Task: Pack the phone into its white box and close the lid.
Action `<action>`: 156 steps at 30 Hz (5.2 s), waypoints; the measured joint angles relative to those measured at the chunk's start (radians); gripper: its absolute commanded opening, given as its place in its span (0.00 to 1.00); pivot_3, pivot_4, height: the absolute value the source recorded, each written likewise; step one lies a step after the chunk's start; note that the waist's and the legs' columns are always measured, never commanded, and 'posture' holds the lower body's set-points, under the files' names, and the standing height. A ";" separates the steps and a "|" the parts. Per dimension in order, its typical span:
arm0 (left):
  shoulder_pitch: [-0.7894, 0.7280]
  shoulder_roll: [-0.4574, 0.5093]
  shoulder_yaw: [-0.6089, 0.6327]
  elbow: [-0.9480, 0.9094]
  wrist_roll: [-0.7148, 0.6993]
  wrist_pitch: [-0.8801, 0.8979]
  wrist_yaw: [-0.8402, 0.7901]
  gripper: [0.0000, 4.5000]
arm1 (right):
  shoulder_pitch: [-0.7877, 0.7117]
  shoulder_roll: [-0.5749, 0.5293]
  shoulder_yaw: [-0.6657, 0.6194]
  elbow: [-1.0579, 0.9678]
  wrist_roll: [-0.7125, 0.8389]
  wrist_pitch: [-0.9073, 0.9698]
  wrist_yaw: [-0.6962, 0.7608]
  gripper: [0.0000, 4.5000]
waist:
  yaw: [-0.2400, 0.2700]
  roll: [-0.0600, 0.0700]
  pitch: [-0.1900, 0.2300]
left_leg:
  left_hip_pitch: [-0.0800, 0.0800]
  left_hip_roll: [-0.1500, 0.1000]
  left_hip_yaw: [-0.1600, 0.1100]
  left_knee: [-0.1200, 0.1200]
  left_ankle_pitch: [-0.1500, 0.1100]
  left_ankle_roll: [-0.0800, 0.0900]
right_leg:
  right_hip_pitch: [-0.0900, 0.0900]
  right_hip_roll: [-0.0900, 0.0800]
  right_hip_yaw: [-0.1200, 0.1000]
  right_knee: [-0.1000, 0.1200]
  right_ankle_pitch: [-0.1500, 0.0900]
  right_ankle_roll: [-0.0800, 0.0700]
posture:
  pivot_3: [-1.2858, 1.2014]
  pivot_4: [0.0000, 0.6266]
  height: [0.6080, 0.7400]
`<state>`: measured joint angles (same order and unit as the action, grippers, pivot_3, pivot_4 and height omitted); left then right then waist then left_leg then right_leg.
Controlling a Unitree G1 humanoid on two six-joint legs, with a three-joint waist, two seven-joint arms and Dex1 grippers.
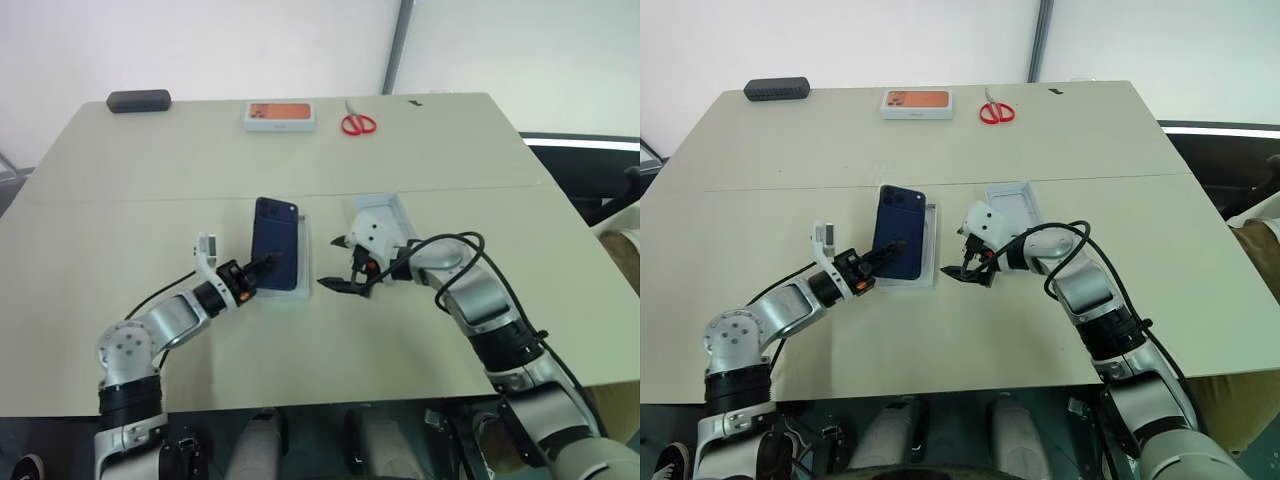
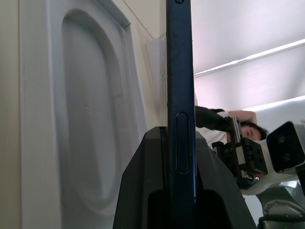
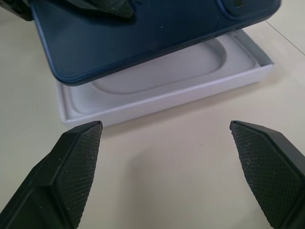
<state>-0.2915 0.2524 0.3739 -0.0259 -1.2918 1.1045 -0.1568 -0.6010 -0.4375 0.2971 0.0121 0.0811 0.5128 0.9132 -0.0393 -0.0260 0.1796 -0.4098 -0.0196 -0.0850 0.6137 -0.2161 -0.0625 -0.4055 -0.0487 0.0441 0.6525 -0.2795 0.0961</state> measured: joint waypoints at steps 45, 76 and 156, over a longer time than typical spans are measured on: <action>-0.056 0.193 -0.027 -0.056 0.081 0.009 -0.070 0.80 | -0.039 0.072 -0.002 0.081 0.003 0.004 -0.047 0.80 | 0.001 0.000 0.000 | 0.001 0.000 0.000 0.000 0.000 0.000 | 0.001 0.000 0.000 0.000 0.000 0.000 | 0.52 0.24 1.00; 0.007 0.190 -0.126 -0.060 0.497 -0.272 -0.219 0.01 | -0.028 0.075 0.082 0.143 -0.128 -0.124 -0.093 0.00 | 0.000 0.000 0.000 | 0.001 0.000 0.000 0.000 0.000 0.000 | 0.001 0.000 0.000 0.001 0.000 0.000 | 0.52 0.24 1.00; -0.182 -0.095 -0.371 0.203 0.899 -0.479 -0.377 0.01 | -0.002 -0.089 -0.011 0.161 -0.225 -0.160 -0.035 0.00 | 0.019 0.001 0.000 | 0.004 -0.001 0.000 0.003 0.000 0.000 | 0.008 0.001 -0.003 0.000 0.000 0.000 | 0.52 0.24 1.00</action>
<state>-0.4731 0.1574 0.0028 0.1767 -0.3927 0.6255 -0.5339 -0.6031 -0.5270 0.2865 0.1727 -0.1441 0.3525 0.8782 -0.0205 -0.0246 0.1795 -0.4059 -0.0203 -0.0848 0.6163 -0.2160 -0.0623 -0.3977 -0.0477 0.0412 0.6522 -0.2795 0.0966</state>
